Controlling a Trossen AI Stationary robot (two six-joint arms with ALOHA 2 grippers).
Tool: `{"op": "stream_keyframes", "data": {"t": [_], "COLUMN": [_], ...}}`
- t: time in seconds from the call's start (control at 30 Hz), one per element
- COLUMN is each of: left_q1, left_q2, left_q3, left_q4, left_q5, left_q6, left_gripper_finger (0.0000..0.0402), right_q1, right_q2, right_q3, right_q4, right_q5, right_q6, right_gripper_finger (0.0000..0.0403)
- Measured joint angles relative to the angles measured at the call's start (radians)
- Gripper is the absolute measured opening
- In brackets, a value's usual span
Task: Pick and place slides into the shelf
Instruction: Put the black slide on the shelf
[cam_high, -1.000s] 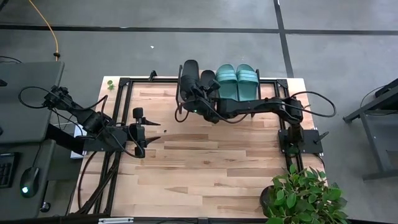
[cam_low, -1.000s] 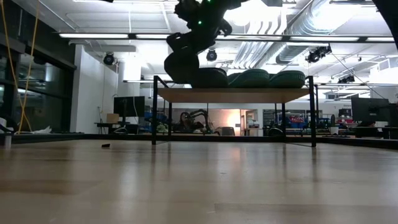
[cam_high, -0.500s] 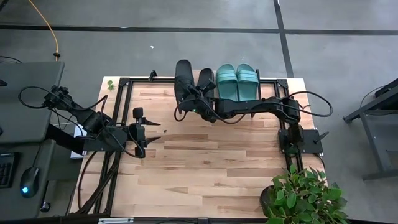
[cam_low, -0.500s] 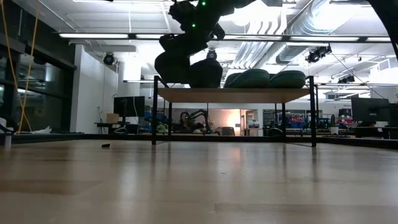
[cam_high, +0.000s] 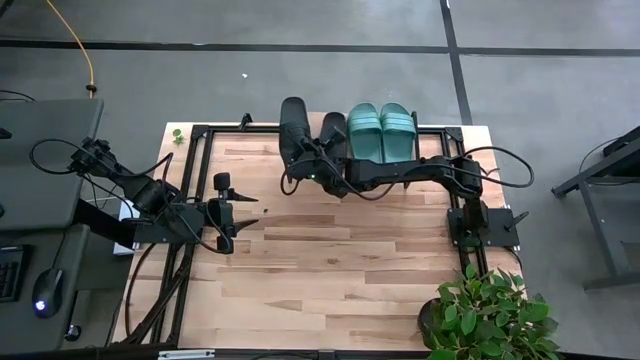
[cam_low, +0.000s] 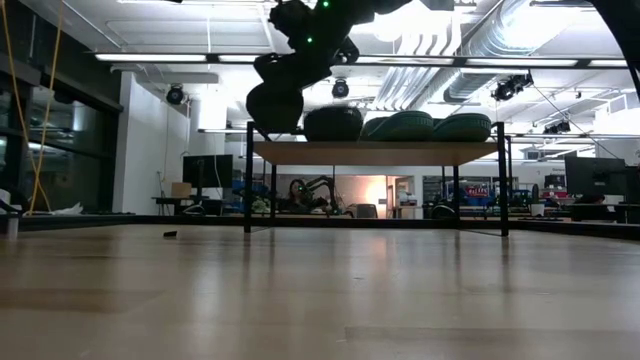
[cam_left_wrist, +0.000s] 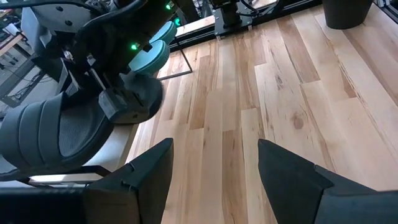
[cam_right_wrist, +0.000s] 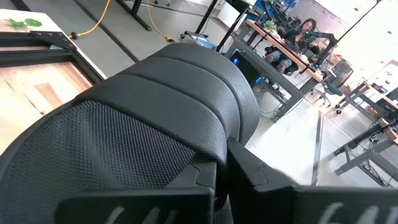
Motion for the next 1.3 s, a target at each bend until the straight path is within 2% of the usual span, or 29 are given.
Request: {"op": "stream_keyframes", "data": {"t": [0.23,0.6,0.97,1.3], "left_q1": [0.0,0.0,0.0,0.0], "left_q2": [0.0,0.0,0.0,0.0], "left_q3": [0.0,0.0,0.0,0.0], "left_q4": [0.0,-0.001,-0.001,-0.001], "left_q5": [0.0,0.0,0.0,0.0], "left_q6": [0.0,0.0,0.0,-0.001], "left_gripper_finger": [0.0216,0.0216,0.0216,0.0216], "right_q1": [0.0,0.0,0.02,0.014], "right_q2": [0.0,0.0,0.005,0.013], "right_q3": [0.0,0.0,-0.001,-0.001], "right_q4": [0.0,-0.186,-0.212,-0.232], "right_q5": [0.0,0.009,0.079,-0.017], "right_q6": [0.007,0.242,0.228,0.271], "right_gripper_finger": [0.0,0.0,0.0,0.0]}}
